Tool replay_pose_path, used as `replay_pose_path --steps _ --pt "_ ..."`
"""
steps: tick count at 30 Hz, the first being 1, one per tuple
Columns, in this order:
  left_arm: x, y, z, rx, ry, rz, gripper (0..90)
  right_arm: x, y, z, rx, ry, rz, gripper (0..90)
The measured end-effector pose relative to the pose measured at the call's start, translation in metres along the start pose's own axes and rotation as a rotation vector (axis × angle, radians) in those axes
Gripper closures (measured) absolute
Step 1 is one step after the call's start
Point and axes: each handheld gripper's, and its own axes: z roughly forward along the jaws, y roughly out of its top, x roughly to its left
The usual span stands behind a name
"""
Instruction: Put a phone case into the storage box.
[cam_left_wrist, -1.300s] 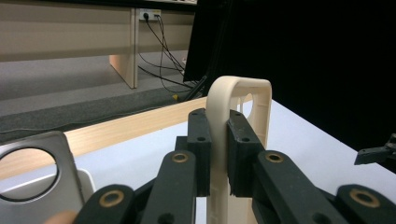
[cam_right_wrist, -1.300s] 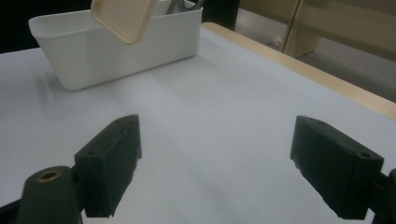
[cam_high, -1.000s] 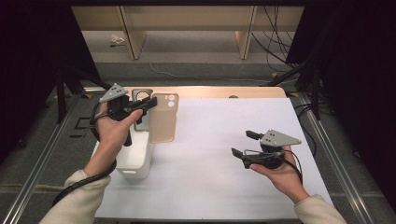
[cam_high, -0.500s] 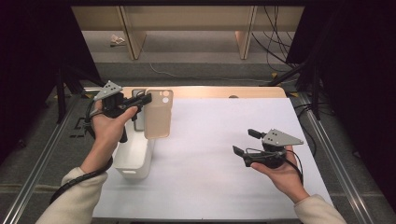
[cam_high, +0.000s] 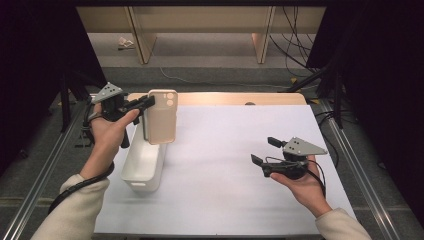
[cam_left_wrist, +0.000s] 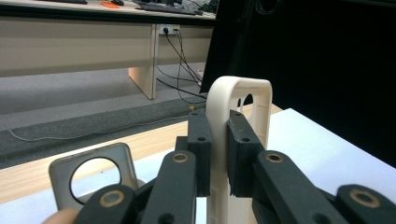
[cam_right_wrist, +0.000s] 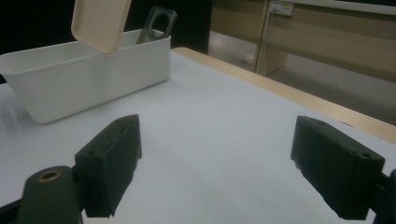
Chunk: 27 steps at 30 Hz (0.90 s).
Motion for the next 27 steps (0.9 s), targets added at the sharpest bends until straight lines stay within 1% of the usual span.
replay_pose_path --steps 9,27 --pt "0.009 0.005 -0.001 -0.009 0.011 0.0 81.4 0.0 -0.001 0.0 0.002 -0.001 -0.004 17.4" --pt "0.022 0.002 -0.002 -0.005 0.028 -0.016 81.4 -0.004 -0.001 -0.001 0.005 -0.008 -0.004 17.5"
